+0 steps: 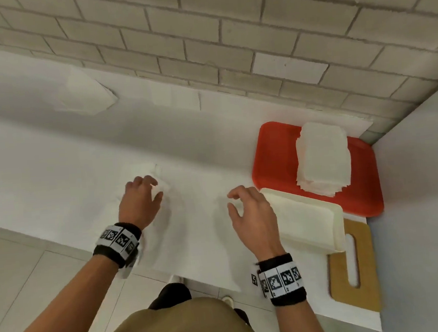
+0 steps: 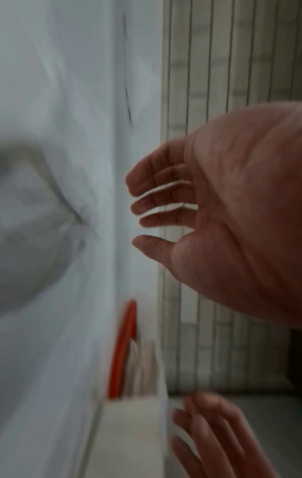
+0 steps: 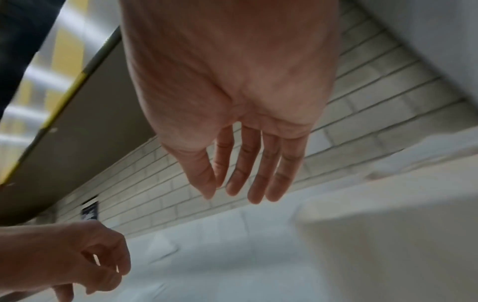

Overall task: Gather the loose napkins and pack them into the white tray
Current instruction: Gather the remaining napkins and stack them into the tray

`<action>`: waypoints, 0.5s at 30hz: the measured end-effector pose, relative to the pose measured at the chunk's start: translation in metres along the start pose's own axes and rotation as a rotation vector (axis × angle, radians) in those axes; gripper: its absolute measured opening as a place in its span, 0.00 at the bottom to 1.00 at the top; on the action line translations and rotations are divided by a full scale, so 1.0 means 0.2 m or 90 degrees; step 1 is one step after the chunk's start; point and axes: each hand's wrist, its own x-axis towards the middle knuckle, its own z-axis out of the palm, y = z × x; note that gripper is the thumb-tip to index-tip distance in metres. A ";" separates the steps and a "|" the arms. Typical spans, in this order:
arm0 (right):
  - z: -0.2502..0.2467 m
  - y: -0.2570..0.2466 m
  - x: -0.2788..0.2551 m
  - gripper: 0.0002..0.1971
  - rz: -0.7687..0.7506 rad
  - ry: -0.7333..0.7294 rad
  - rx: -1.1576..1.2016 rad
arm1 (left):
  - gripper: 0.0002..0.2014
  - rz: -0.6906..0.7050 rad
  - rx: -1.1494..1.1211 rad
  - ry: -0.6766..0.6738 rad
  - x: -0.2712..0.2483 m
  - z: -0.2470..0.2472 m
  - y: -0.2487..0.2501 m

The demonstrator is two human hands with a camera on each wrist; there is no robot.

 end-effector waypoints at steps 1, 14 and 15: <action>0.09 -0.07 0.04 0.11 -0.023 -0.034 -0.001 | 0.26 -0.070 0.036 -0.033 0.02 -0.02 -0.13; 1.02 -0.54 0.57 0.30 -0.093 -0.292 -0.097 | 0.48 0.103 -0.147 -0.144 0.24 -0.02 -0.52; 1.03 -0.51 0.59 0.30 -0.069 -0.281 -0.121 | 0.48 0.112 -0.151 -0.131 0.25 -0.03 -0.53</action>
